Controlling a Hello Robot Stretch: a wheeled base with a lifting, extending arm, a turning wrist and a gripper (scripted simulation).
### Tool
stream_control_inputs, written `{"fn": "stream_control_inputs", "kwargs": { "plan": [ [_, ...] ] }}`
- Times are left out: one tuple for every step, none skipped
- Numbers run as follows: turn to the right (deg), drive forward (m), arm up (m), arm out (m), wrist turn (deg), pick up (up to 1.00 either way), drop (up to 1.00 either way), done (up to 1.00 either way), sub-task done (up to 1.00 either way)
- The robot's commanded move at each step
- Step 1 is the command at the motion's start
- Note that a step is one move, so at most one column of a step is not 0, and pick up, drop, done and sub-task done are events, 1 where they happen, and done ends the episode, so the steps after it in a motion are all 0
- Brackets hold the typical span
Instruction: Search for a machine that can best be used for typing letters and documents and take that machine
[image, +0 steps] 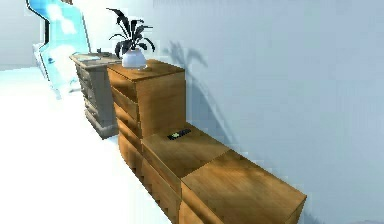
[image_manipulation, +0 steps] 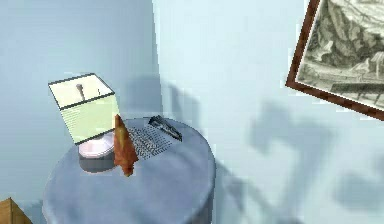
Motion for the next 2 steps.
{"fn": "stream_control_inputs", "kwargs": {
  "plan": [
    [0.0, 0.00, 0.38, 0.00, 0.0, 0.00, 0.00, 0.00, 0.00],
    [0.0, 0.00, 0.00, 0.40, 0.0, 0.00, 0.00, 0.00, 0.00]
  ]
}}
